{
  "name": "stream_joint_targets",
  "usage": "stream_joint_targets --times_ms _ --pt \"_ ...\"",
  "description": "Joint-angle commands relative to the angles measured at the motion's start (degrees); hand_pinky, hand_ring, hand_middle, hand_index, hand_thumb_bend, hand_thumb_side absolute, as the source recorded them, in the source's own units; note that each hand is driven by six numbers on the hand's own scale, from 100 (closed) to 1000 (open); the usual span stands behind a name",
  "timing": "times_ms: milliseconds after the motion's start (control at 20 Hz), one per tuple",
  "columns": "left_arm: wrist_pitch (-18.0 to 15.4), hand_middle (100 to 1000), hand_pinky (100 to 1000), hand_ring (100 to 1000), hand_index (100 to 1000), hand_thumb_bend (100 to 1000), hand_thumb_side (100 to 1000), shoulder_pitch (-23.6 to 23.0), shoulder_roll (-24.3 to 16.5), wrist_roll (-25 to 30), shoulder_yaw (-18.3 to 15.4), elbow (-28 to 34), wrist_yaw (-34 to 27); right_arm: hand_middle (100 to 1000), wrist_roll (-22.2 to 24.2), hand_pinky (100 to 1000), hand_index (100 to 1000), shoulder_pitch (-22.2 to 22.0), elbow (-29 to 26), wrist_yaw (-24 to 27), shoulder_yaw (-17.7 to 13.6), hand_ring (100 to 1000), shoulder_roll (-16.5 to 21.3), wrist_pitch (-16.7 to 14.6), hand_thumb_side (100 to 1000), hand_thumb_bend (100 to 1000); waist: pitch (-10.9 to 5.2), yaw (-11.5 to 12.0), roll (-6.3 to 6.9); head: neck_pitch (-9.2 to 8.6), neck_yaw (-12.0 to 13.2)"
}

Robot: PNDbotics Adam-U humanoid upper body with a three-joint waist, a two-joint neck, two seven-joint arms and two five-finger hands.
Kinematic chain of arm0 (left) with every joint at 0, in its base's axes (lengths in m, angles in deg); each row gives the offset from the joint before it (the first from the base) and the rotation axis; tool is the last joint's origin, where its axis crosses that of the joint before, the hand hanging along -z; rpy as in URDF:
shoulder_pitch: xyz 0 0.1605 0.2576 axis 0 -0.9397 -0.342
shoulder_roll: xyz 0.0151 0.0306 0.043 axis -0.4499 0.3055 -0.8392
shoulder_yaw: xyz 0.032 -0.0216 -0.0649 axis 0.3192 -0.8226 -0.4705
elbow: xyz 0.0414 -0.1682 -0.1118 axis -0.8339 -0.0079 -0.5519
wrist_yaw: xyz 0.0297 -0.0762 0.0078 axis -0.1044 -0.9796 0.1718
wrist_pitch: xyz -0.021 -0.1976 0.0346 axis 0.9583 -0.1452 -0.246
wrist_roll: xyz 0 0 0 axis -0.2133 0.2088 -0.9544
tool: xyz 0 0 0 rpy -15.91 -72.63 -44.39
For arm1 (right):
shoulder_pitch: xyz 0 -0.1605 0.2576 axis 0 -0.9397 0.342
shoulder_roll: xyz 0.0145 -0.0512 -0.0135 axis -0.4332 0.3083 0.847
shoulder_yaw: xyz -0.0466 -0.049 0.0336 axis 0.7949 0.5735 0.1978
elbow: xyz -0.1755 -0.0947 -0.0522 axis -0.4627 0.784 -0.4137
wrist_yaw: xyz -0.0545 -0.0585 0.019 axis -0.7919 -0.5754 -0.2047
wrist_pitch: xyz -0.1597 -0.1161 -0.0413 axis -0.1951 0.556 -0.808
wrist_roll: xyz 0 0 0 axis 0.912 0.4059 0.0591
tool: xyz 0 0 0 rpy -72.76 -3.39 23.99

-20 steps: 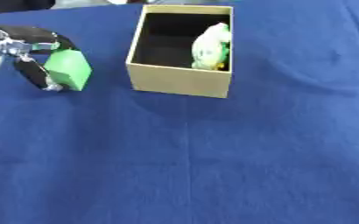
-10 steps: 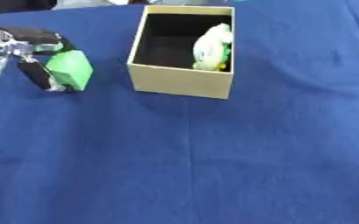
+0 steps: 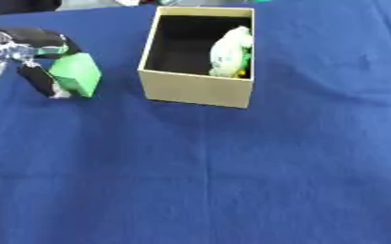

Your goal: Pick up objects on the table and place them in the box.

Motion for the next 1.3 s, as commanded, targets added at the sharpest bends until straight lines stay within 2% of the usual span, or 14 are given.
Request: stream_joint_targets --times_ms 50,450,650,850,1300 --pt "-2.9 672 865 839 794 292 340 1.0 -2.0 2.4 -0.4 1.5 0.6 659 0.1 770 798 0.4 -0.9 0.3 -0.8 619 0.9 0.1 875 100 -1.79 0.2 -0.33 0.42 -0.5" --pt "-0.6 625 840 799 761 202 339 1.8 -1.4 0.5 -1.3 3.7 -1.9 659 -0.1 771 798 0.2 -0.9 0.4 -1.1 620 0.7 0.2 868 100 -2.75 0.5 -0.57 0.91 -1.0" --pt "1.8 546 794 714 702 100 307 3.1 0.0 -2.6 -2.3 6.0 -5.0 659 -0.2 770 797 0.1 -0.9 0.4 -1.1 620 0.5 0.3 865 100 -3.10 0.6 -0.71 1.02 -1.4" --pt "5.2 522 768 627 671 100 355 4.8 3.1 -6.2 -3.0 8.4 -8.7 658 -0.1 770 797 0.4 -0.9 0.5 -1.0 620 0.3 0.2 863 100 -3.26 0.5 -0.95 0.90 -1.6" --pt "10.0 522 770 610 663 100 416 7.5 8.7 -14.1 0.6 9.7 -16.0 657 0.3 770 793 1.1 -0.9 0.8 -0.8 619 -0.3 0.1 862 100 -3.20 0.0 -1.25 0.24 -1.0"
